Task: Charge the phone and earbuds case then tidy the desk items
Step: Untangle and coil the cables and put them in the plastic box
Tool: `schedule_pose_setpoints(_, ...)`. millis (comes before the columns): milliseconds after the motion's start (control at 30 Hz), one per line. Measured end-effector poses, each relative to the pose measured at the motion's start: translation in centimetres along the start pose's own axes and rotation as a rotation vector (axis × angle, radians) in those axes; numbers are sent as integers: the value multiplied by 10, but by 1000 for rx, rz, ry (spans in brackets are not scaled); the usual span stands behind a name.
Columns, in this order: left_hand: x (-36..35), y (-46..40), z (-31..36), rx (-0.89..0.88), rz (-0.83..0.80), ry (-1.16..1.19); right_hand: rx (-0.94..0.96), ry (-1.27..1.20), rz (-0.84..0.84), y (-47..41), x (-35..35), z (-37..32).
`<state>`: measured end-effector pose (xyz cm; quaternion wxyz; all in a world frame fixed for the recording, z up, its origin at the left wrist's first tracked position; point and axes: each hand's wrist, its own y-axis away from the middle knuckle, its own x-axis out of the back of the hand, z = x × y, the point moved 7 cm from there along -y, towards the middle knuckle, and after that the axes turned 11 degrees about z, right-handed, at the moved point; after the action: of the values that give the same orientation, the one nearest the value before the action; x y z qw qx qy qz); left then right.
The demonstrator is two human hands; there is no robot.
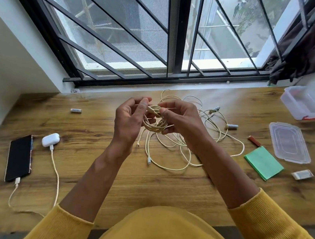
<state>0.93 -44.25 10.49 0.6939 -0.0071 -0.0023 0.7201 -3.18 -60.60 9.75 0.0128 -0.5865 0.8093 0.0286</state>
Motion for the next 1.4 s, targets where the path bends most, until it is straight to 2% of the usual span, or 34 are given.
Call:
schedule_pose_setpoints(167,-10,17,-16,201,28,60,-100,-75,79,10,22,14)
schedule_pose_setpoints(300,-24,39,-35,281,-1,74,-236,-216,123,19,43,25)
schedule_pose_setpoints(467,-40,61,-47,258,25,38,-322,-216,112,30,67,37)
schedule_pose_setpoints(733,-54,59,-57,256,-5,6,-291,-21,111,34,102,50)
schedule_pose_setpoints(1100,-115,53,-69,279,-236,-3,-313,24,377,43,159,49)
schedule_pose_setpoints(1267,-162,57,-70,274,-332,-49,-302,-1,515,53,199,51)
schedule_pose_setpoints(1400,-211,61,-70,272,-372,-148,-343,-40,551,46,241,53)
